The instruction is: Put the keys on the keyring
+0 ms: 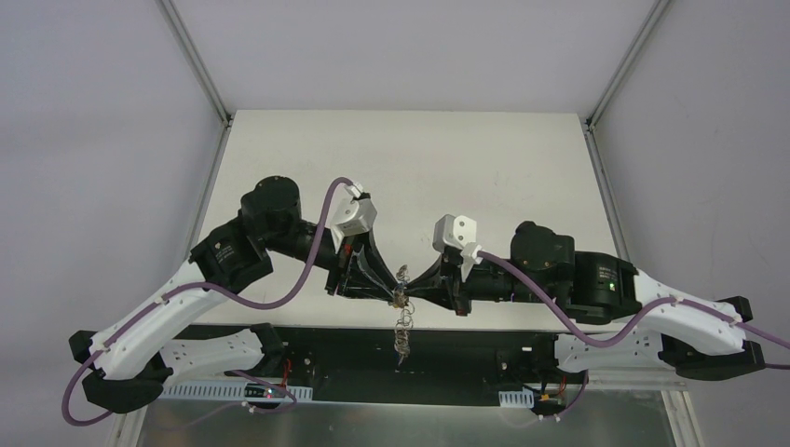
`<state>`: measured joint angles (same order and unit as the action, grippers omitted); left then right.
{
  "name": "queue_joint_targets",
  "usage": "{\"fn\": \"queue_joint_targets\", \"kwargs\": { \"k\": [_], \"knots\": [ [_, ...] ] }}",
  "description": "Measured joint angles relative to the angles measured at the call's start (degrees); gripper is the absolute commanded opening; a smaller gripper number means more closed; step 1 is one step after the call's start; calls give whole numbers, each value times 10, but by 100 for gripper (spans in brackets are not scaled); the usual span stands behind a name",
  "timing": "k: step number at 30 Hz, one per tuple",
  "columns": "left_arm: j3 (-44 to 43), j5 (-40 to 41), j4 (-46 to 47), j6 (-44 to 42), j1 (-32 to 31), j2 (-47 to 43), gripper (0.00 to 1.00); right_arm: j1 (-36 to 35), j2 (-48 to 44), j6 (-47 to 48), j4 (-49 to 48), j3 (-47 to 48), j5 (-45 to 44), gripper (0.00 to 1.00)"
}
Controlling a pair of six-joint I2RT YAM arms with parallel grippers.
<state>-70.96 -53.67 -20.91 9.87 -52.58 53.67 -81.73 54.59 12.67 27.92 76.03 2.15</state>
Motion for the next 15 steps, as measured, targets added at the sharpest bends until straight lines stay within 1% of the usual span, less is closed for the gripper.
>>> {"fn": "queue_joint_targets", "kwargs": {
  "k": [3,10,15],
  "knots": [
    [5,-5,12,3,0,-3,1,-1,-1,0,-6,0,0,0],
    [16,-19,33,10,0,-13,0,-3,-10,-1,-25,-13,0,0],
    [26,-26,44,11,0,-20,0,-8,-24,-2,-55,-40,-6,0]
  ]
}}
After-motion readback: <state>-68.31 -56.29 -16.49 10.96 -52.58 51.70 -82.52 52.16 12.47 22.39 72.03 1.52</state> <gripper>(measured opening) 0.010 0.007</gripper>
